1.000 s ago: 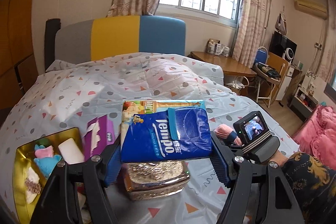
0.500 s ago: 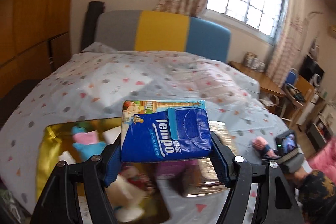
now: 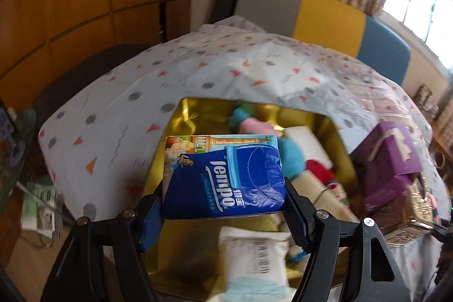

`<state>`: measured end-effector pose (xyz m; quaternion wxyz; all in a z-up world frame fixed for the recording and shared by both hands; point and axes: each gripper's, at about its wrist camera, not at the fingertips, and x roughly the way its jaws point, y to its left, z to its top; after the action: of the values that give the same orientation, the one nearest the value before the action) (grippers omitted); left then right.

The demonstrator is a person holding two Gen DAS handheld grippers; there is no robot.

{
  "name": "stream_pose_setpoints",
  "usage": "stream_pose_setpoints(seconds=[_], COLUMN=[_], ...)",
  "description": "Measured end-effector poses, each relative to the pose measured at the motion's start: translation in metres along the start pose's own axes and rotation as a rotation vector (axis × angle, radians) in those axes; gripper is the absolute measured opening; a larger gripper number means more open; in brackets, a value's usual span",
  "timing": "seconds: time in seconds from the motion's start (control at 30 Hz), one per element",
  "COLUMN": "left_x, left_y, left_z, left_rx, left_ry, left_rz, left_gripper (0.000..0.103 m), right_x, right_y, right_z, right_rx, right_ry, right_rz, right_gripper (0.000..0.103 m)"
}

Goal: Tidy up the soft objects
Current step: 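Carry the tissue pack into the tray and release it with the left tool, then carry the pink towel roll toward the tray with the right tool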

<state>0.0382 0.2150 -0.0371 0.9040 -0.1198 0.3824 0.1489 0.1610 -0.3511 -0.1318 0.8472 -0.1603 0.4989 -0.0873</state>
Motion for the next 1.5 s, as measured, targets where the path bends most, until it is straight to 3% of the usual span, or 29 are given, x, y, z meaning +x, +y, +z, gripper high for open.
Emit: stream_pose_setpoints(seconds=[0.67,1.0,1.5], left_x=[0.025,0.009,-0.02], left_y=[0.012,0.012,0.005], left_z=[-0.024,-0.02,-0.023], left_rx=[0.008,0.035,0.075], left_ry=[0.056,0.008,-0.028], left_rz=[0.049,0.079,0.034], left_gripper=[0.074,0.078,0.084], right_x=[-0.001,-0.001,0.002], right_y=[0.002,0.003,-0.002], right_z=[0.0,0.0,0.004], right_rx=[-0.002,-0.007,0.057], right_ry=[-0.009,-0.009,0.035], right_rz=[-0.007,-0.013,0.011], right_gripper=[0.037,0.037,0.035])
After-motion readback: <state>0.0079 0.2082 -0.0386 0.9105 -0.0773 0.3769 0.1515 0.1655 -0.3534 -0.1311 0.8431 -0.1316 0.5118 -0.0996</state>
